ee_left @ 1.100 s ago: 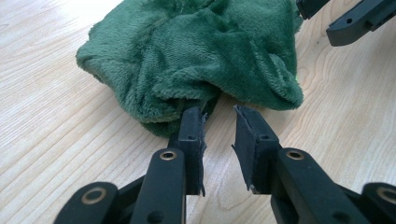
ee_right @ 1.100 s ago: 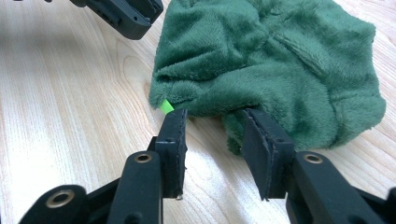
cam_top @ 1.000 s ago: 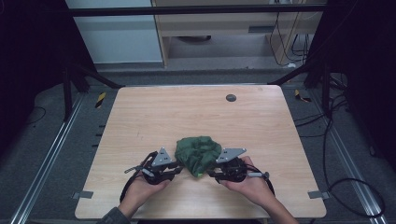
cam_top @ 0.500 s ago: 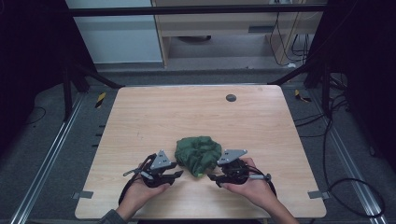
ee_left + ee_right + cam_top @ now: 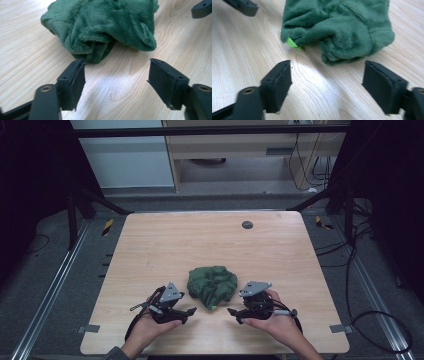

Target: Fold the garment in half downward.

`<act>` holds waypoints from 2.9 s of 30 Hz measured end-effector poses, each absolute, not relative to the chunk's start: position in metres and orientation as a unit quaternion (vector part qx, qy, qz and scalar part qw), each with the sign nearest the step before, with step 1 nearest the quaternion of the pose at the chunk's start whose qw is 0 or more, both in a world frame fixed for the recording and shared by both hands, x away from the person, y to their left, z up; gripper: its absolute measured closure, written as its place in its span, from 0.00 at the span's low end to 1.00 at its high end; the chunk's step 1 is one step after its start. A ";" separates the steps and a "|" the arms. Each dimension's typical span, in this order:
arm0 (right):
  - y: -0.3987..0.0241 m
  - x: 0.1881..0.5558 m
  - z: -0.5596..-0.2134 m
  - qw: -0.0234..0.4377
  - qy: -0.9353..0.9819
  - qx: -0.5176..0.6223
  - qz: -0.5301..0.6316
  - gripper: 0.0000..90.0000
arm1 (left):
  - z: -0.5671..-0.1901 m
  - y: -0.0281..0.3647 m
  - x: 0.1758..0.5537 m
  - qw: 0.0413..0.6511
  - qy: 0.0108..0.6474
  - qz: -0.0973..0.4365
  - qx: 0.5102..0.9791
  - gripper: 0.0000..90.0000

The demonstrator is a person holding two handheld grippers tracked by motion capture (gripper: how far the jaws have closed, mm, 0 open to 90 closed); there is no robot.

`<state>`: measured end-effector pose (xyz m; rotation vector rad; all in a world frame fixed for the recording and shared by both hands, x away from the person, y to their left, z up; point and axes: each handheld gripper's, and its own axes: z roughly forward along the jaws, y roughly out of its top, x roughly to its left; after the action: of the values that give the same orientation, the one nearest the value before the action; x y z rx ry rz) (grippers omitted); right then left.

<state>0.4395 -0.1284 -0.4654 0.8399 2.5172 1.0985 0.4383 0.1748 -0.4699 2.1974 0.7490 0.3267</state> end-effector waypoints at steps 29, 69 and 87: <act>-0.206 0.454 -0.462 0.142 0.876 0.327 0.325 0.07 | -0.468 0.224 0.452 0.320 0.324 0.129 0.881 0.08; -0.237 0.575 -0.482 0.159 0.810 0.479 0.297 0.11 | -0.484 0.257 0.541 0.295 0.412 0.188 0.842 0.07; -0.228 0.599 -0.495 0.194 0.776 0.523 0.294 0.11 | -0.502 0.268 0.564 0.311 0.447 0.212 0.811 0.08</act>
<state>0.5992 -0.2279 -0.4950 1.4666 2.1759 0.8256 0.5638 0.2679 -0.5017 2.1415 1.1808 0.5602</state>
